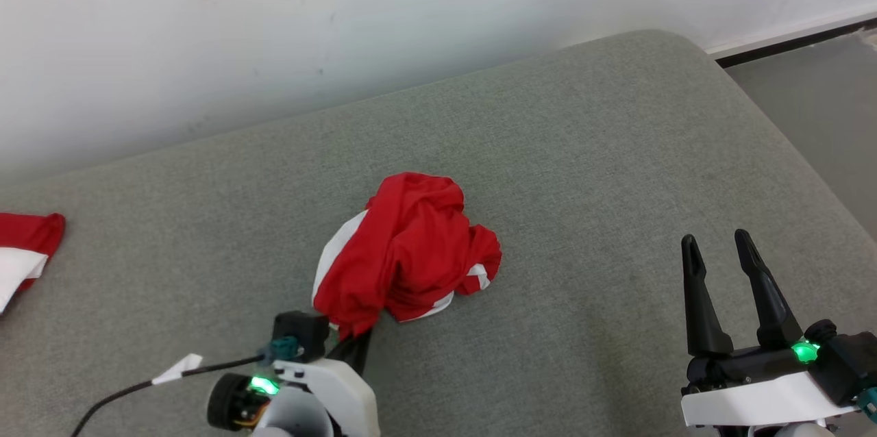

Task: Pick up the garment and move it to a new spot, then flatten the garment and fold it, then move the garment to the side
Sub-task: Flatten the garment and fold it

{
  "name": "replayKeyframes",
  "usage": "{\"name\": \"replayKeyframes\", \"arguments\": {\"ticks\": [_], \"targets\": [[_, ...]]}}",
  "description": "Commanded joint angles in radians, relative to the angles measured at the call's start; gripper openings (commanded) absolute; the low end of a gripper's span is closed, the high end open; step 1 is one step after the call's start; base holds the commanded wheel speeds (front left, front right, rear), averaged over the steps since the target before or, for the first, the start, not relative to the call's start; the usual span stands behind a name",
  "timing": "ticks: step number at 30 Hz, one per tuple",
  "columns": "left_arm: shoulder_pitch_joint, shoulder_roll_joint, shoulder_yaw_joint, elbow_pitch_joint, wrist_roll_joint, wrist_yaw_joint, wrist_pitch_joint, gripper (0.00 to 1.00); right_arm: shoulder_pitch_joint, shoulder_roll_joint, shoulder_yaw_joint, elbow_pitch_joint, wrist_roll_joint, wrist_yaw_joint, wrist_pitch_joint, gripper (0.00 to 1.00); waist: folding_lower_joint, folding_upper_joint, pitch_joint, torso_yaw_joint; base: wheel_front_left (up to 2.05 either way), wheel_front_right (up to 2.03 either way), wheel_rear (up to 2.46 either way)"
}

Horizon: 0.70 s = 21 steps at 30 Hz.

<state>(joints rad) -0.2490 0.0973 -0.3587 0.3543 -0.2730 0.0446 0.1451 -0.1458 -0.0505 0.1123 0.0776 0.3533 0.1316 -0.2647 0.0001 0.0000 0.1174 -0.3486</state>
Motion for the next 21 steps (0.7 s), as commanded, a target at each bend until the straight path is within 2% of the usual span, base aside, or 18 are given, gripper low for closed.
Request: {"name": "replayKeyframes", "arguments": {"ticks": [1, 5, 10, 16, 21], "targets": [[0.008, 0.017, 0.011, -0.021, -0.007, 0.005, 0.001, 0.0, 0.005, -0.001, -0.004, -0.001, -0.002, -0.002, 0.001, 1.0, -0.0001, 0.0, -0.003, 0.005, 0.0, 0.0, 0.0], [-0.012, 0.081, 0.047, -0.114, -0.011, 0.006, 0.035, 0.0, 0.009, -0.001, -0.005, -0.003, -0.002, -0.002, 0.001, 1.0, -0.0001, 0.0, -0.008, 0.018, 0.0, 0.0, 0.0], [-0.095, 0.185, 0.094, -0.105, -0.026, -0.039, 0.083, 0.0, -0.007, -0.001, 0.009, -0.002, 0.006, -0.002, 0.001, 1.0, -0.0001, 0.0, 0.007, 0.014, 0.0, 0.0, 0.0], [-0.248, 0.272, 0.142, 0.073, -0.032, -0.096, 0.04, 0.0, -0.026, -0.001, 0.02, -0.004, 0.012, -0.002, 0.001, 1.0, -0.0001, 0.0, 0.047, -0.012, 0.0, 0.0, 0.0], [-0.342, 0.297, 0.125, 0.267, -0.035, -0.138, -0.006, 0.0, -0.043, -0.001, 0.027, 0.001, 0.023, -0.002, 0.001, 1.0, -0.0001, 0.0, 0.072, -0.034, 0.0, 0.0, 0.0]]}}
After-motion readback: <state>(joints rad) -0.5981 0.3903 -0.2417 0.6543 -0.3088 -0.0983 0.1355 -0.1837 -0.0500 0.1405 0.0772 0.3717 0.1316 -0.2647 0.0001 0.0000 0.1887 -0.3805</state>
